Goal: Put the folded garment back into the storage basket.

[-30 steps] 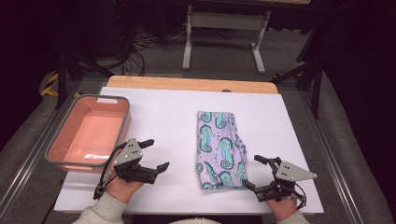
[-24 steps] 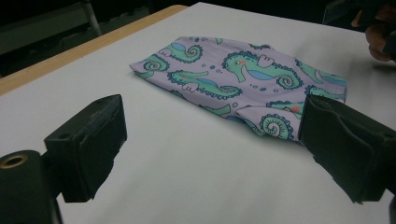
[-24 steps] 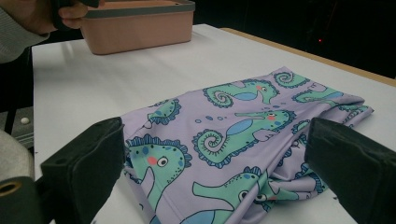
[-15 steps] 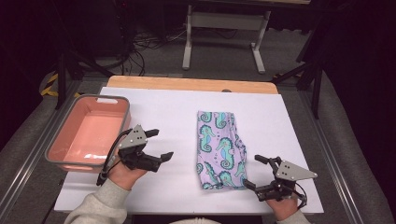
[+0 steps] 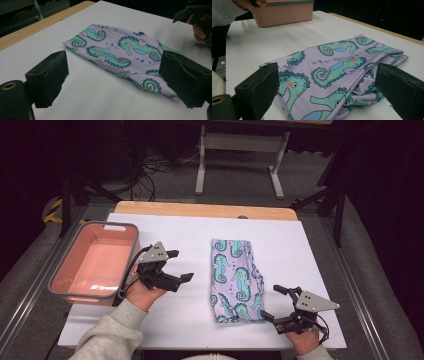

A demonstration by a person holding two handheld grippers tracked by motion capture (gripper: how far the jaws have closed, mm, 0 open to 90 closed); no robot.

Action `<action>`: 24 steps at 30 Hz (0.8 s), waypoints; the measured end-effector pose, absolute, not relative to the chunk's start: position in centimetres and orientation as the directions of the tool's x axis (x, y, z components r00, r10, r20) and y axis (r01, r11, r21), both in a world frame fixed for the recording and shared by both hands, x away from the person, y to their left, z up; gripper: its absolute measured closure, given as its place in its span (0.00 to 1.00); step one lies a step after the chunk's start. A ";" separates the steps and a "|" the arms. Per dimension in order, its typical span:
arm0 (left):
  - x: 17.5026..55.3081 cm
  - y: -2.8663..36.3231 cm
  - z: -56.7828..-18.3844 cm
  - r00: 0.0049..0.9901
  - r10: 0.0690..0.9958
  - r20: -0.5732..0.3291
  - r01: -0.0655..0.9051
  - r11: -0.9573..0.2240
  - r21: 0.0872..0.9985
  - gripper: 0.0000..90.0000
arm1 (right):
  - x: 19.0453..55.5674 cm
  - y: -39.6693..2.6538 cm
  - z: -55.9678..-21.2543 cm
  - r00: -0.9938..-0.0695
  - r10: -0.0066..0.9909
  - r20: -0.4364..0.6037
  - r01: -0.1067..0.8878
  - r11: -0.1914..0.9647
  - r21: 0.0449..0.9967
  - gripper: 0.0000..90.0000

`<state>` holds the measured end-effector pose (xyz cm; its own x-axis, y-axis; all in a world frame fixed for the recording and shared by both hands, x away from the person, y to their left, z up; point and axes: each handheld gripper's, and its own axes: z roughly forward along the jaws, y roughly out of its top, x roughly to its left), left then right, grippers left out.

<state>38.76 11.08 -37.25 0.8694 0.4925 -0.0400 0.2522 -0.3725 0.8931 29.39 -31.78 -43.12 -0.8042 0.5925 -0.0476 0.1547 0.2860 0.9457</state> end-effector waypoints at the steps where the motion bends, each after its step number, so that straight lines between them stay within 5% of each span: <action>1: 39.2 10.8 -37.1 0.870 0.492 -0.036 0.250 -0.376 0.892 0.11 | 29.4 -31.7 -43.1 -0.803 0.594 -0.048 0.155 0.287 0.945 0.07; 24: 43.7 6.2 -37.7 0.870 0.490 -0.055 0.286 -0.411 0.866 0.11 | 29.4 -32.2 -43.1 -0.799 0.600 -0.045 0.163 0.288 0.944 0.07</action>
